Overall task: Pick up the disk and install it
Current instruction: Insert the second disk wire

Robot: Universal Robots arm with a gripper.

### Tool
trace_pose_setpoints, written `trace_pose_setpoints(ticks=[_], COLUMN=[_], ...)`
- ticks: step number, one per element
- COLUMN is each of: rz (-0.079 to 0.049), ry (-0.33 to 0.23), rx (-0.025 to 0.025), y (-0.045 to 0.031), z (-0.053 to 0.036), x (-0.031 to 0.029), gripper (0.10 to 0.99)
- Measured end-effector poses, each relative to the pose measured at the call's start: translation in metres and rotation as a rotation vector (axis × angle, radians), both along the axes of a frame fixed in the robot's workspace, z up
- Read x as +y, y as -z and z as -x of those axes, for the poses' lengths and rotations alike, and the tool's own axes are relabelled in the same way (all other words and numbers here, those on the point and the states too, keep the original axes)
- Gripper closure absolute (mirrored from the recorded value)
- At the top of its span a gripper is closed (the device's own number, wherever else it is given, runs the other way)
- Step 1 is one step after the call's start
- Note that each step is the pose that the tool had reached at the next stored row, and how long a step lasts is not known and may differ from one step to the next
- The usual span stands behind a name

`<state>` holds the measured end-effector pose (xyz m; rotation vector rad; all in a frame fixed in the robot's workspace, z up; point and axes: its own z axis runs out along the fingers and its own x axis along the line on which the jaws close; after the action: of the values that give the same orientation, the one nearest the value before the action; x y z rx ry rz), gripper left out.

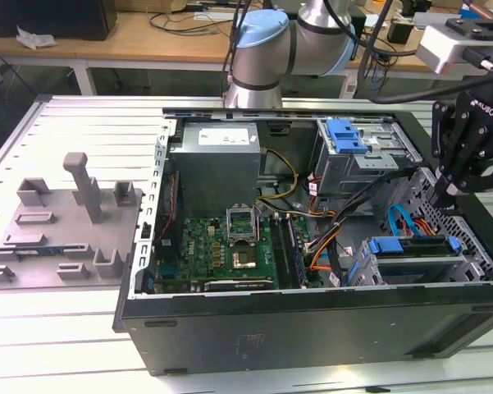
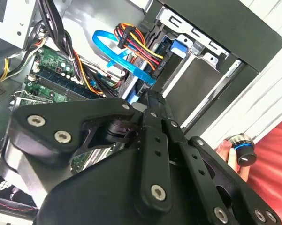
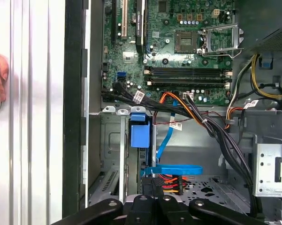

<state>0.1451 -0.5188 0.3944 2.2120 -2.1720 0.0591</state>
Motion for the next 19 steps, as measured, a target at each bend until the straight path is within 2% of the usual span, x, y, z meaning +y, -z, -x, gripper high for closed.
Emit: trace_pose_setpoints(ticks=[19], rz=[0.017], ry=[0.000], rx=[0.0000], y=[0.0000], z=[0.0000], x=[0.0030], gripper=[0.980])
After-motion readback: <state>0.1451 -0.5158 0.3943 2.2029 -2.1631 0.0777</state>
